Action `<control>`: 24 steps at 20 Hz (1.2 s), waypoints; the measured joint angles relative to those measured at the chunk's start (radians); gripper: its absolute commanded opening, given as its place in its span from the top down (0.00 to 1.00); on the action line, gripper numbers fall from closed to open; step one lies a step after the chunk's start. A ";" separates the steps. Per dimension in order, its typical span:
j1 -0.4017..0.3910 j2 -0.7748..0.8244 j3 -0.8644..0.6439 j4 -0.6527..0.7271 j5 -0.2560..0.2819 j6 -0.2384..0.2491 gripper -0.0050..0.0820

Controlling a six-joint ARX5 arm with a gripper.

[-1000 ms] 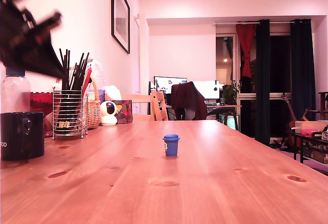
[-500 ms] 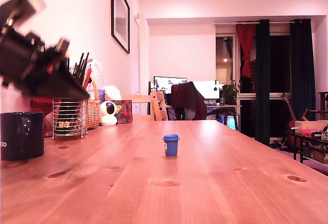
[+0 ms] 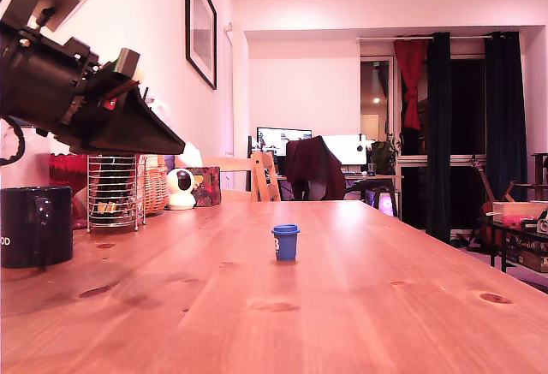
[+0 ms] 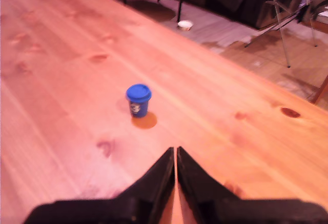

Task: Pick the coffee capsule and then drop it inside the coffee cup in front of you

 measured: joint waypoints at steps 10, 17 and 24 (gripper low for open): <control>0.000 0.055 0.000 0.044 -0.017 0.031 0.62; 0.000 0.270 0.000 0.221 -0.035 0.053 0.32; 0.000 0.347 0.000 0.325 -0.046 0.073 0.32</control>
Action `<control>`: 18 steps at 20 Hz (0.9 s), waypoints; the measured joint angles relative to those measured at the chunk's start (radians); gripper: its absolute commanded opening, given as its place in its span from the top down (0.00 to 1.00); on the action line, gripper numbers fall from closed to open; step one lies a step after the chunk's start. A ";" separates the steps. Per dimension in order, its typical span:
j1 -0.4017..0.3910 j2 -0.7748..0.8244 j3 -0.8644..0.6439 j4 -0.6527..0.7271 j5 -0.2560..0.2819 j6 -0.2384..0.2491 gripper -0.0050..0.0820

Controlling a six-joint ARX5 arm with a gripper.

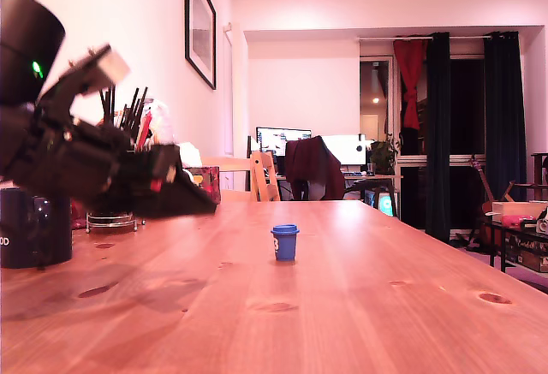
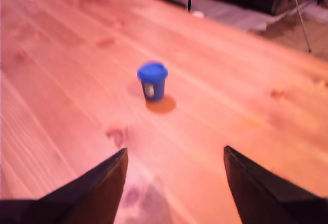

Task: Pick the coffee capsule and then drop it inside the coffee cup in front of you

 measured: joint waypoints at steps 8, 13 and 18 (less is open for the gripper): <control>0.000 0.101 0.001 0.099 0.000 0.006 0.30; 0.000 0.143 0.069 0.103 0.008 0.022 0.31; 0.000 0.196 0.142 0.097 0.011 0.032 0.31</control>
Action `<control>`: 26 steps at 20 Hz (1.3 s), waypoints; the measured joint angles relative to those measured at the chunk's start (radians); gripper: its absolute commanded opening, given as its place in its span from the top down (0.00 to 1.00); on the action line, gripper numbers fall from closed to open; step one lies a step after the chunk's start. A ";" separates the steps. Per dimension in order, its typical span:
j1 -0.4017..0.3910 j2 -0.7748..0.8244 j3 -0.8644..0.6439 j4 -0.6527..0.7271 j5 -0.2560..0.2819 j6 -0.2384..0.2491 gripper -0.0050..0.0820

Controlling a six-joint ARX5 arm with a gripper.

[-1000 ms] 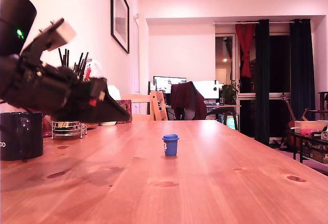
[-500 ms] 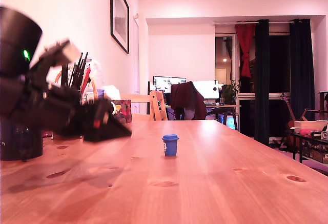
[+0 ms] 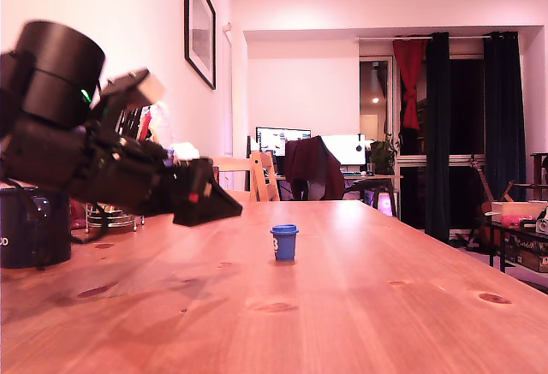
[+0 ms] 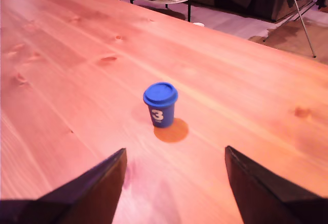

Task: Pick the coffee capsule and then drop it inside the coffee cup in front of you

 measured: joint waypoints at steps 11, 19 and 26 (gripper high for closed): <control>0.000 0.048 0.035 0.053 0.000 0.000 0.31; -0.003 0.129 0.104 0.053 0.000 0.015 0.31; -0.010 0.204 0.212 0.004 0.000 0.015 0.31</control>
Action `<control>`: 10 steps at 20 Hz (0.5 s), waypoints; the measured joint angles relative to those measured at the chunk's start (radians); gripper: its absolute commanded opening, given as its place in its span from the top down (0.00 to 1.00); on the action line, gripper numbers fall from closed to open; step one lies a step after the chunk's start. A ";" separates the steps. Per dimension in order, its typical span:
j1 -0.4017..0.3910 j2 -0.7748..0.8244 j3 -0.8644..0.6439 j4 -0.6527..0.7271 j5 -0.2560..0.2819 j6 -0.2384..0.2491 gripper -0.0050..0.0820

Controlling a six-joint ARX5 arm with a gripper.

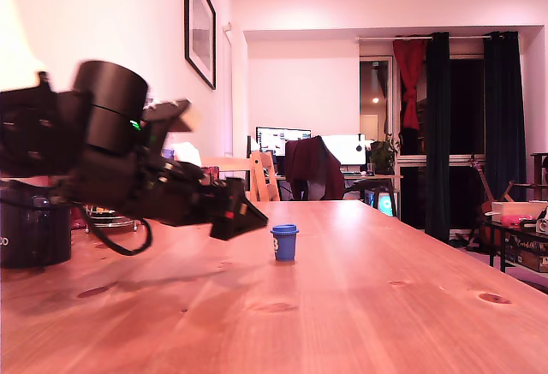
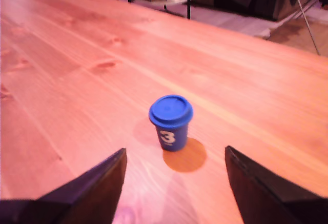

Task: Pick the coffee capsule and then drop it inside the coffee cup in front of you

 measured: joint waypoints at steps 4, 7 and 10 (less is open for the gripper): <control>-0.009 0.039 0.058 -0.070 0.000 0.000 0.31; -0.016 0.066 0.110 -0.102 0.000 0.000 0.31; -0.023 0.087 0.155 -0.131 0.000 0.000 0.31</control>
